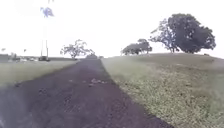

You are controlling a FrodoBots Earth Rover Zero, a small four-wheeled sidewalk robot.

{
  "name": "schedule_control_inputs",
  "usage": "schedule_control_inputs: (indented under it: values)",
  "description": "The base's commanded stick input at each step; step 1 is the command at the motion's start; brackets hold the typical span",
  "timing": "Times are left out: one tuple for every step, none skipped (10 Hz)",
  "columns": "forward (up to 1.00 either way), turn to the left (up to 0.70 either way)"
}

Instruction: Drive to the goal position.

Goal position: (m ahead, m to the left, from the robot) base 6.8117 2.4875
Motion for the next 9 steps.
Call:
schedule_control_inputs:
  values:
    - [0.50, 0.50]
    - [0.50, 0.50]
    - [0.50, 0.50]
    - [0.50, 0.50]
    - [0.50, 0.50]
    - [0.50, 0.50]
    - [0.50, 0.50]
    - [0.50, 0.50]
    - [0.50, 0.21]
